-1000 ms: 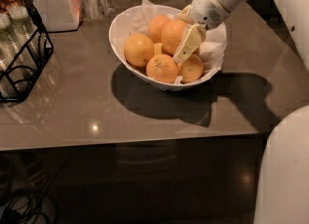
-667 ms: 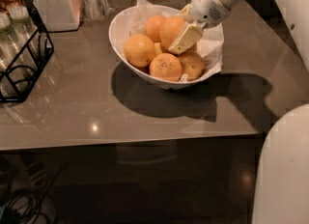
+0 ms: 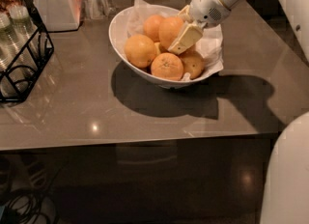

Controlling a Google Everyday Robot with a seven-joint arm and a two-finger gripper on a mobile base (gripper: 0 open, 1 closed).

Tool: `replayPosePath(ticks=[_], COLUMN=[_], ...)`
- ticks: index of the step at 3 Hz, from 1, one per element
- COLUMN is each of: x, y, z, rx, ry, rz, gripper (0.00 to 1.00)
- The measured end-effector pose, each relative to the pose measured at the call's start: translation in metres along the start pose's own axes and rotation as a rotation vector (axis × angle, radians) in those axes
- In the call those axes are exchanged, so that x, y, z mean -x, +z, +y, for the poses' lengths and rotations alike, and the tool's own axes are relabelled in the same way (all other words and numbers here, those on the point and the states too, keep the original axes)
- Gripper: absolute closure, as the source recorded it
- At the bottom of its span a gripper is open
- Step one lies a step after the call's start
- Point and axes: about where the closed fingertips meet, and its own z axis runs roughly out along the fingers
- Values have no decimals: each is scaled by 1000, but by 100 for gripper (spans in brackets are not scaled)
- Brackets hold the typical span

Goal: Pick orange from white bowl

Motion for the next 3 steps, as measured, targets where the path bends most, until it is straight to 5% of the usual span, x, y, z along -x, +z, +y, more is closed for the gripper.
replayPosePath(ticks=[1, 2, 3], x=[20, 61, 78], y=[-30, -70, -78], z=[25, 73, 91], rx=[-84, -219, -258], ry=[-67, -161, -190], rz=[-94, -198, -235], gripper=[100, 100, 100])
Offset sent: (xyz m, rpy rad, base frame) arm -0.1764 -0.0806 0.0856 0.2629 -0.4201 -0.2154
